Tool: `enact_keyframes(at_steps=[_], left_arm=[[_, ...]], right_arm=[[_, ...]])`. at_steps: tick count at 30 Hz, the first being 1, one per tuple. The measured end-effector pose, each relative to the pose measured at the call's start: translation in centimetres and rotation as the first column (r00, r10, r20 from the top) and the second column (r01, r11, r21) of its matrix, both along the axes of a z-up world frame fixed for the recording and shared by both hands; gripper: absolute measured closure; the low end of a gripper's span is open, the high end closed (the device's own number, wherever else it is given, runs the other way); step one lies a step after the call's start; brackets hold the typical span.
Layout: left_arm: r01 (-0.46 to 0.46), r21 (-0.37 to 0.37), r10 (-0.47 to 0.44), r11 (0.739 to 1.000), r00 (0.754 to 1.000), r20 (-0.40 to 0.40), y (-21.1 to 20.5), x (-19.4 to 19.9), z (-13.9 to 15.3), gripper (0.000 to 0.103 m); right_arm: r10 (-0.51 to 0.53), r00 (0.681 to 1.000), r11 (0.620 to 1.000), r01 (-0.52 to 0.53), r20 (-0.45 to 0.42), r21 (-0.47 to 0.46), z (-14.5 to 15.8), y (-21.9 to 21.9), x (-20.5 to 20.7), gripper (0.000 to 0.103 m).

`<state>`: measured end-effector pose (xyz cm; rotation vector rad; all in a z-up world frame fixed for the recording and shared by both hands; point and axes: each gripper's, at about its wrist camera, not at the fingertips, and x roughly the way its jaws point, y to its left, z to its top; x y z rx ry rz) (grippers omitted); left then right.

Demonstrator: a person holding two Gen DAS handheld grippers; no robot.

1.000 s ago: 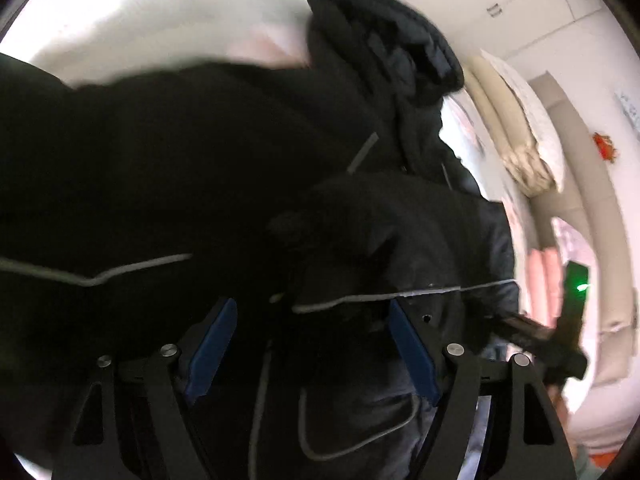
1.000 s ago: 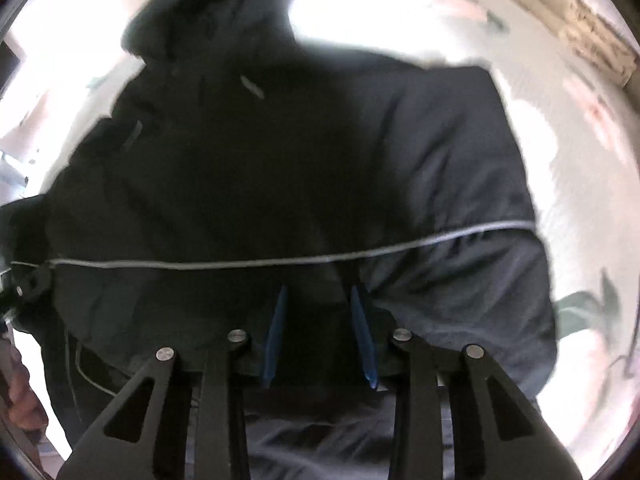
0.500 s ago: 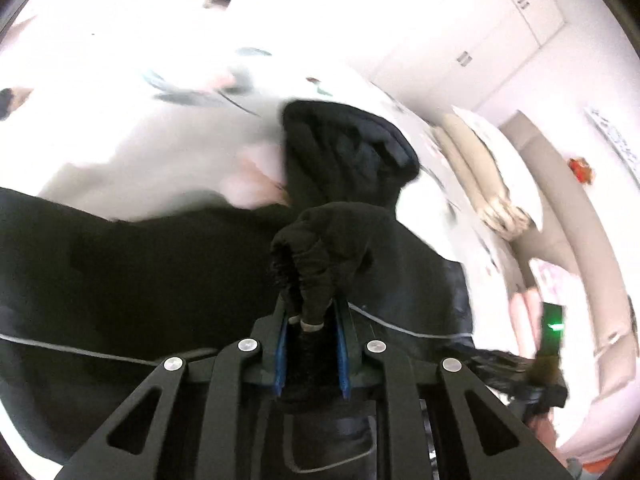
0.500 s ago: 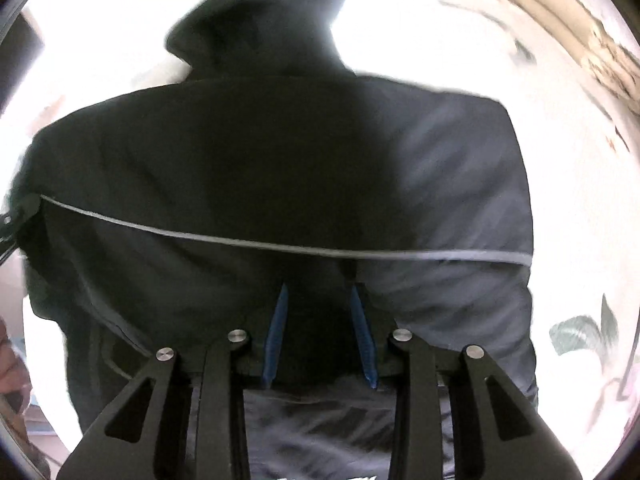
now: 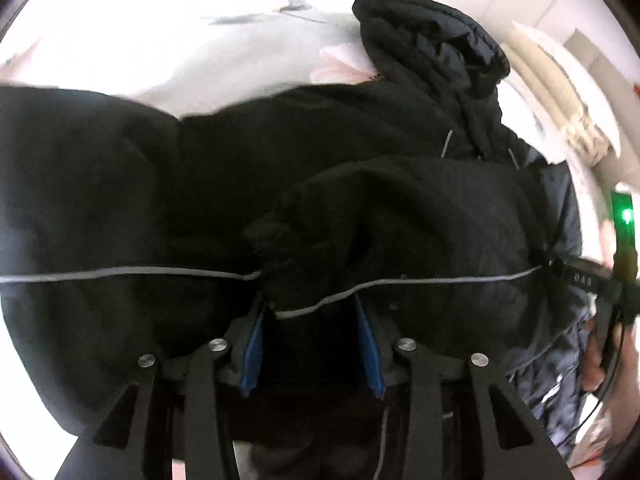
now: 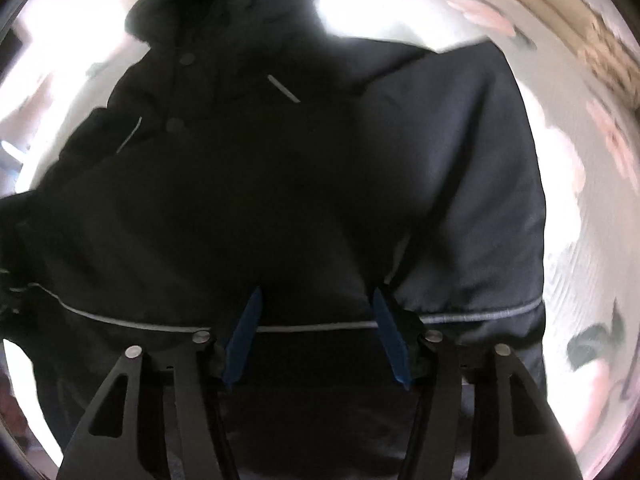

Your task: Fold large clothes

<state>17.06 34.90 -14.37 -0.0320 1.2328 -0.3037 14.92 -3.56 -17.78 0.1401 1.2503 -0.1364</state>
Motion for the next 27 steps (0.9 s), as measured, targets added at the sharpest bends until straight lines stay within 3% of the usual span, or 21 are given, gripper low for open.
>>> enact_keyframes(at_steps=[5, 8, 11, 13, 14, 16, 17, 18, 22, 25, 27], left_arm=[[-0.015, 0.092, 0.002, 0.996, 0.991, 0.136, 1.3, -1.2, 5.7, 0.054], [0.066, 0.042, -0.072, 0.997, 0.984, 0.161, 0.8, -1.2, 7.8, 0.053], [0.126, -0.039, -0.119, 0.991, 0.98, 0.157, -2.0, -0.7, 7.6, 0.053], [0.168, -0.123, -0.153, 0.978, 0.981, 0.121, -4.6, -0.2, 5.8, 0.053], [0.158, -0.119, -0.148, 0.98, 0.985, 0.091, -5.8, 0.3, 4.3, 0.053], [0.136, -0.033, -0.135, 0.99, 0.99, 0.033, -7.0, 0.7, 1.3, 0.053], [0.124, 0.06, -0.123, 0.991, 0.992, -0.012, -7.0, 0.8, -0.6, 0.057], [0.126, 0.084, -0.123, 0.988, 0.992, -0.038, -7.1, 0.7, -1.8, 0.057], [0.1, 0.062, -0.097, 0.993, 0.994, -0.049, -6.2, 0.5, -0.7, 0.057], [0.062, 0.052, -0.061, 0.997, 0.998, -0.017, -5.7, -0.4, 1.9, 0.057], [0.049, 0.009, -0.049, 0.999, 0.999, 0.014, -5.2, -1.8, 3.9, 0.057]], right_arm=[[0.029, 0.998, 0.999, -0.03, -0.05, -0.015, 1.5, 0.2, 1.1, 0.039], [0.013, 0.998, 0.997, -0.009, 0.066, -0.07, 5.9, -1.0, 0.9, 0.039], [-0.019, 0.996, 0.995, 0.027, 0.085, -0.094, 7.1, -2.6, 2.2, 0.038], [-0.048, 0.997, 0.995, 0.054, 0.067, -0.079, 5.9, -3.6, 3.5, 0.039], [-0.056, 0.998, 0.996, 0.059, 0.04, -0.074, 4.5, -4.0, 4.1, 0.039], [-0.065, 0.998, 0.996, 0.064, -0.017, -0.068, 2.0, -4.4, 4.6, 0.039], [-0.065, 0.997, 0.996, 0.062, -0.047, -0.062, 0.7, -4.6, 4.7, 0.039], [-0.061, 0.997, 0.996, 0.057, -0.045, -0.066, 0.3, -4.5, 4.6, 0.039], [-0.042, 0.997, 0.996, 0.037, -0.063, -0.079, 0.7, -4.3, 4.8, 0.039], [-0.012, 0.999, 1.0, 0.011, -0.046, -0.023, 2.7, -4.0, 4.3, 0.039], [0.025, 1.0, 1.0, -0.025, 0.004, -0.002, 5.1, -3.6, 1.7, 0.038]])
